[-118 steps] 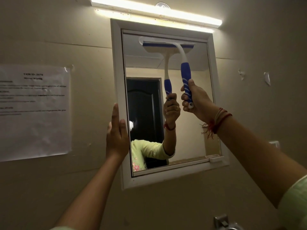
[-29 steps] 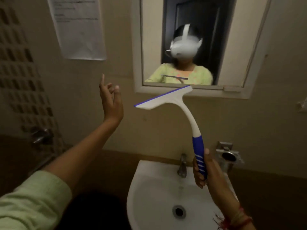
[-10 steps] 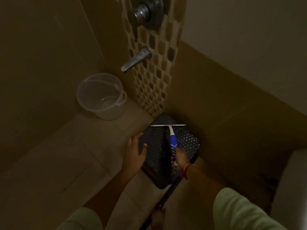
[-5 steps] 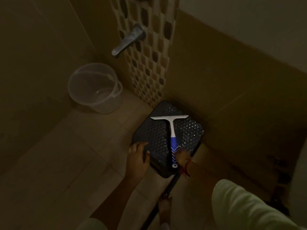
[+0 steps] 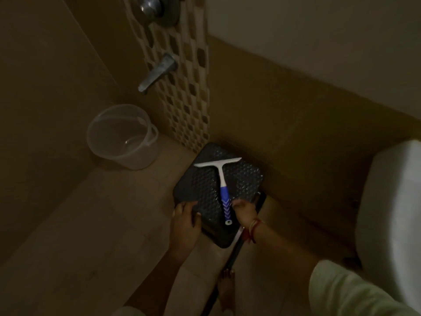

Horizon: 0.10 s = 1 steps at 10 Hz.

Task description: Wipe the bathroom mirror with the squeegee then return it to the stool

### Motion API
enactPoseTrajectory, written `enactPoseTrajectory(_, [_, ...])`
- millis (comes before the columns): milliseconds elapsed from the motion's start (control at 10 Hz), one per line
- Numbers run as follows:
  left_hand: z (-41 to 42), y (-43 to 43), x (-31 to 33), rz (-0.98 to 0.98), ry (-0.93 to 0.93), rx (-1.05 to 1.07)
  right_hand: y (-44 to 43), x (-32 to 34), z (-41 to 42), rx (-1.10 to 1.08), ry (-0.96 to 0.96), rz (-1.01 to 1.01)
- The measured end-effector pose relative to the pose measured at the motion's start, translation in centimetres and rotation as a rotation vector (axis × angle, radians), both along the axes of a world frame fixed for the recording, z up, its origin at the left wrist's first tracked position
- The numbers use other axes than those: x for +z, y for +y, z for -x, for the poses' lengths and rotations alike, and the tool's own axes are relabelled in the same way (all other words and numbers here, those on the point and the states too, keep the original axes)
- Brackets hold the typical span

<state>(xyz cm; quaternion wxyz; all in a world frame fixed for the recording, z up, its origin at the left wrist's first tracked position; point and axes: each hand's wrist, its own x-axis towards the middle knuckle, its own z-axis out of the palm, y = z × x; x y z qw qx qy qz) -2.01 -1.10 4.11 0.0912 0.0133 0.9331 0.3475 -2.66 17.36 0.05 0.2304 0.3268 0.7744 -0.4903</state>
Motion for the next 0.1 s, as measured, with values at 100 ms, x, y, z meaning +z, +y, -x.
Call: enactPoseTrajectory(100, [-1.08,1.87,4.39,-0.154,0.131,0.083,0.3,4.74,-2.03,-0.169,0.164,0.154])
